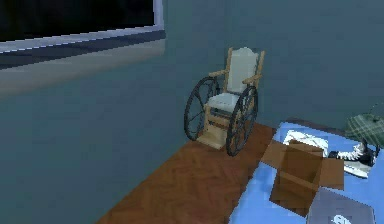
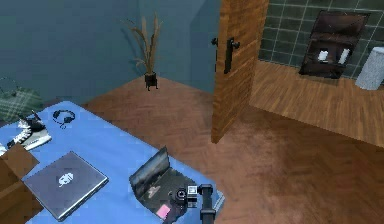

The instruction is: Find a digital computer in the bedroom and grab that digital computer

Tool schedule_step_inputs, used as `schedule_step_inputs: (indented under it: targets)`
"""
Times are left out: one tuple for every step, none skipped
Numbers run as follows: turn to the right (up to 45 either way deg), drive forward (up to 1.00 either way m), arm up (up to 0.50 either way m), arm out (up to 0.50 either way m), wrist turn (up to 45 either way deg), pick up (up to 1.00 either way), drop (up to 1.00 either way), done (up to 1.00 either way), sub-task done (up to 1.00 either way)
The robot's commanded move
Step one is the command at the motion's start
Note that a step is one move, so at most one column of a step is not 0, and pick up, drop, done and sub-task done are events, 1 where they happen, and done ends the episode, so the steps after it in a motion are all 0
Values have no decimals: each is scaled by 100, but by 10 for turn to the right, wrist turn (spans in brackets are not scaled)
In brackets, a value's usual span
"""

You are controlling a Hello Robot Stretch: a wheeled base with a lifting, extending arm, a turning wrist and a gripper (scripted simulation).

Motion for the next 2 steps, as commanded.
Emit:
schedule_step_inputs:
  targets:
    - [0, 0, 0, 0, 450, 0, 0, 0, 0]
    - [0, 0, 0, 0, 450, 0, 0, 0, 0]
